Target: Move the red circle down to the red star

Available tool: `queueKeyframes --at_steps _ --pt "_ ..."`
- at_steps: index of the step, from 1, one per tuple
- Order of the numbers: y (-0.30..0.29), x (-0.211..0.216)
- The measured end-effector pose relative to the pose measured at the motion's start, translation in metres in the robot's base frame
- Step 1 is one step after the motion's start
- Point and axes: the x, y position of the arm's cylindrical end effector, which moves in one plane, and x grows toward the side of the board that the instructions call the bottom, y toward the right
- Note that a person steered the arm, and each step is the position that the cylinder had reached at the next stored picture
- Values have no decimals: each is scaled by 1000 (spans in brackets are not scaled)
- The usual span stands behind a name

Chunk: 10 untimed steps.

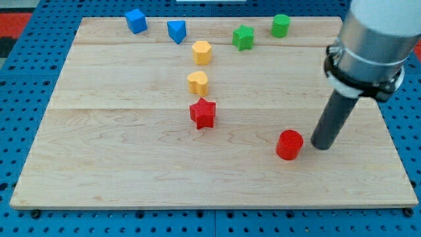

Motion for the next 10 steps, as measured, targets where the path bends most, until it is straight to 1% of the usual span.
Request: queueKeyframes --at_steps 1,2,3,4,5,6,8,9,10 --pt "-46 11" --pt "-51 1" --pt "-41 -22" --pt "-54 -21" --pt "-58 7" --pt "-73 15" --pt "-67 -13" --pt "-71 -17" --pt "-78 -5"
